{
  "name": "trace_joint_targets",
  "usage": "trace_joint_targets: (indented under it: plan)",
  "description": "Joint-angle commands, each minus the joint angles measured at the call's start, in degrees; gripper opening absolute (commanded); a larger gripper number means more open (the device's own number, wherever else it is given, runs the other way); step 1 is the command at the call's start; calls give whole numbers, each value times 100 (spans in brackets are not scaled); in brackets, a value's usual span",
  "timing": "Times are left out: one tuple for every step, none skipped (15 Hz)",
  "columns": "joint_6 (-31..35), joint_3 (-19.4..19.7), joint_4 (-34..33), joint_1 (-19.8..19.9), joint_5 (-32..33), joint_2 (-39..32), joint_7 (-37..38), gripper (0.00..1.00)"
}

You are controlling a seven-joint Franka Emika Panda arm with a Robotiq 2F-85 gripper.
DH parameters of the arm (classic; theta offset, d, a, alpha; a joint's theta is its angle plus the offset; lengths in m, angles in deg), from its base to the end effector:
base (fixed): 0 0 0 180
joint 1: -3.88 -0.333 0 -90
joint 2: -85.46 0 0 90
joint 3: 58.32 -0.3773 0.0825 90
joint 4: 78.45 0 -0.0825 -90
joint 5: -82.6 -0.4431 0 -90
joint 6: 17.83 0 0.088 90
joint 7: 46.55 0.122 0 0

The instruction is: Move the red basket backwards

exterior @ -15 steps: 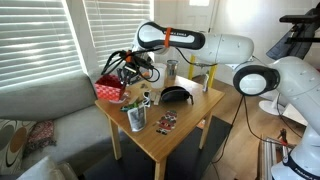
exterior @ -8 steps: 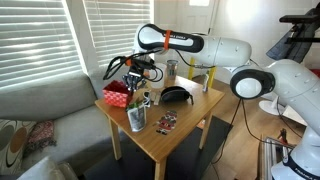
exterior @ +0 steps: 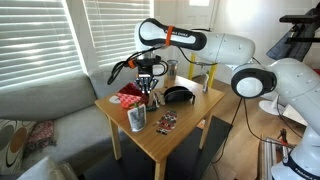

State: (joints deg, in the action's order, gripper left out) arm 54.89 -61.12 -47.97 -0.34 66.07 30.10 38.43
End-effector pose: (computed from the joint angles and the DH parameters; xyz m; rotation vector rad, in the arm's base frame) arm 0.8428 0.1214 0.4631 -2.3812 1.8529 0.5951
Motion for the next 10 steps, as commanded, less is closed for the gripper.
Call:
trace_joint_targets:
  plan:
    - [-343,177,-146,-117,213,-2,598,1]
    - [-172,236,-216,-141,275,-39,709,1]
    - [-62,289,-262,-158,346,-59,804,1]
    - [-5,338,-296,-170,414,-57,904,1]
    - [3,371,-311,-171,463,-53,959,1]
    - [13,402,-327,-168,501,-56,991,1]
    - [-83,405,-314,-156,509,-37,1022,1]
    - [-137,410,-305,-152,500,-25,1057,1]
    - [-224,390,-283,-135,448,-11,1087,1]
    - [-299,391,-268,-134,434,5,1139,1]
